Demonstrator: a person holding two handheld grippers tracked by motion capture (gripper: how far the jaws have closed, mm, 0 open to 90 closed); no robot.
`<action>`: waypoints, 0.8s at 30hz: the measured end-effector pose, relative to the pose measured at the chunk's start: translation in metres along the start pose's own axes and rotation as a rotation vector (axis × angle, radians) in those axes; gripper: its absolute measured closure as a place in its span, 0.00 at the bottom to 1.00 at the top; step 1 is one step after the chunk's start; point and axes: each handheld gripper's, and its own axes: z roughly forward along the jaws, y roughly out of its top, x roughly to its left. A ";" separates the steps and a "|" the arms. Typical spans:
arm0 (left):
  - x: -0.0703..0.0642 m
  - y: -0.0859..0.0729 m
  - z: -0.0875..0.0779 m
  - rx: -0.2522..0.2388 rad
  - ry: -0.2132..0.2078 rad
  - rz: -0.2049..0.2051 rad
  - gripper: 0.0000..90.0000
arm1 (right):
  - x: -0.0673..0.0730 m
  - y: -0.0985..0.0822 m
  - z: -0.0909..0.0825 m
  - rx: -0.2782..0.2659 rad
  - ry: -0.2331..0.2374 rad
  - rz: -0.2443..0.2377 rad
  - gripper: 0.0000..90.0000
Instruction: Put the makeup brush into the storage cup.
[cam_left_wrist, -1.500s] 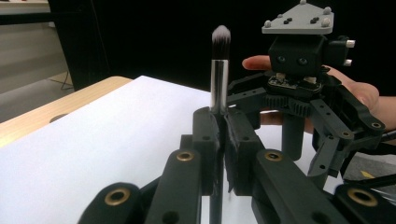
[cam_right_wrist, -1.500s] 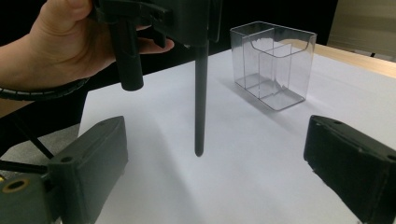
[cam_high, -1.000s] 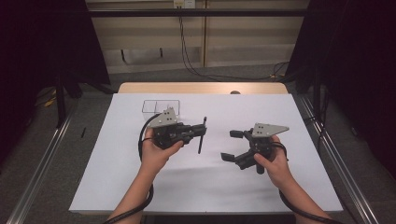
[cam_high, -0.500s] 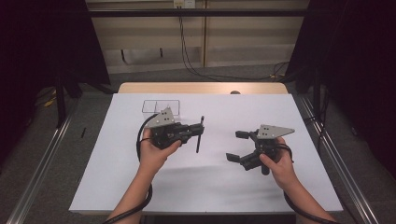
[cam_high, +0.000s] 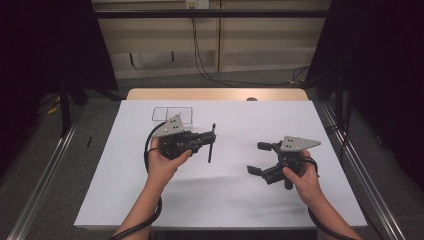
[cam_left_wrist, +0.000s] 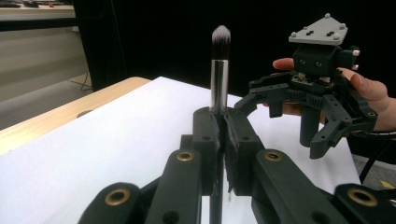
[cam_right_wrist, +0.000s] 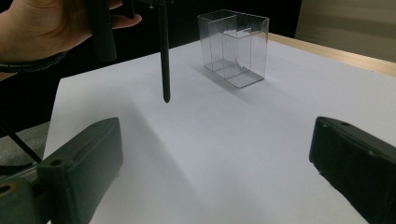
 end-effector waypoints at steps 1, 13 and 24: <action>0.000 0.000 0.000 0.000 0.001 0.000 0.93 | 0.000 -0.001 -0.001 0.000 -0.003 0.000 0.03; 0.001 0.001 -0.002 -0.003 0.005 0.002 0.93 | -0.002 -0.007 -0.009 0.000 -0.016 0.003 0.03; 0.004 0.001 -0.004 -0.002 0.016 0.000 0.93 | -0.005 -0.014 -0.018 0.004 -0.033 0.008 0.03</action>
